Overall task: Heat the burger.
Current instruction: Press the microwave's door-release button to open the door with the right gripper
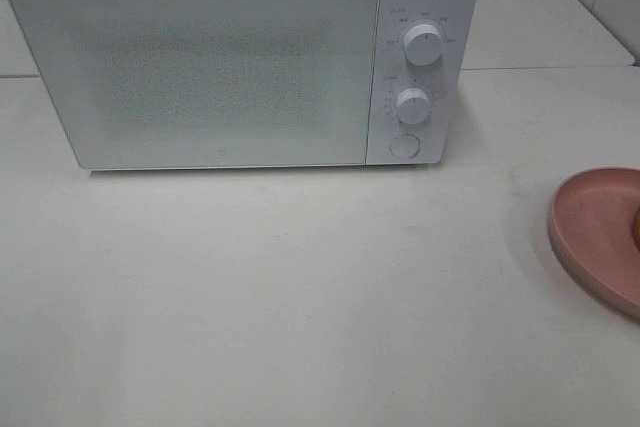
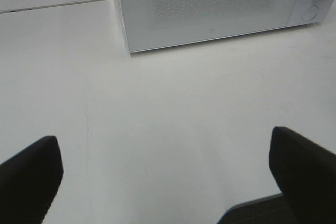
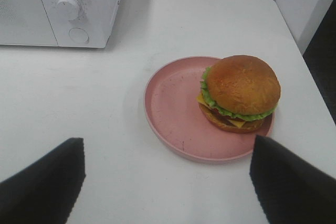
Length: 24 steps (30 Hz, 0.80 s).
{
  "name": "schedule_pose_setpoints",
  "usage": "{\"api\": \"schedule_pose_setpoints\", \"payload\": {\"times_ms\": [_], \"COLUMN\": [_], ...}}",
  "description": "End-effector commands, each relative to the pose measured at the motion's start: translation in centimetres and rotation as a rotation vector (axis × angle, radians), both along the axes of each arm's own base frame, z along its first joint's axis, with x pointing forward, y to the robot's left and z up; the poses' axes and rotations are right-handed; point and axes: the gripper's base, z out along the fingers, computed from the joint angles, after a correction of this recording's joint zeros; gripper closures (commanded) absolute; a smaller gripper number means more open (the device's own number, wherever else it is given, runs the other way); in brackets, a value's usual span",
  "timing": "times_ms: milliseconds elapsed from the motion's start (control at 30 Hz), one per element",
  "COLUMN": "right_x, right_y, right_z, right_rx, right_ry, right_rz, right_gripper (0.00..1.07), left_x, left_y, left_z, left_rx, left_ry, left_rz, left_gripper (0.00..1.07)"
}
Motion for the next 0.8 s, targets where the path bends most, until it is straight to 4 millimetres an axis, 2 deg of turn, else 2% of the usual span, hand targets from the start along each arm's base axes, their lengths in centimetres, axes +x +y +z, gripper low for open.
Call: {"api": "schedule_pose_setpoints", "payload": {"times_ms": [33,567,767,800], "right_x": [-0.3,-0.2,1.1,1.9], "right_y": [0.0,0.0,0.0,0.1], "right_z": [0.0,0.0,1.2,1.4], "right_rx": [-0.002,0.0,-0.001,-0.001], "right_ry": [-0.034,-0.03,0.006,0.018], "right_rz": [-0.001,0.0,0.0,0.0], "right_gripper": [0.27,0.29,0.3,0.3], "left_x": [-0.3,-0.3,-0.3,-0.3], "left_y": [0.0,0.0,0.0,0.0], "left_z": [0.0,0.0,0.0,0.0], "left_rx": [-0.009,-0.009,-0.009,-0.009], "left_ry": [-0.029,-0.029,-0.029,-0.029], "left_rz": [0.0,0.0,0.0,0.0], "left_gripper": [0.07,0.07,0.07,0.07]}}
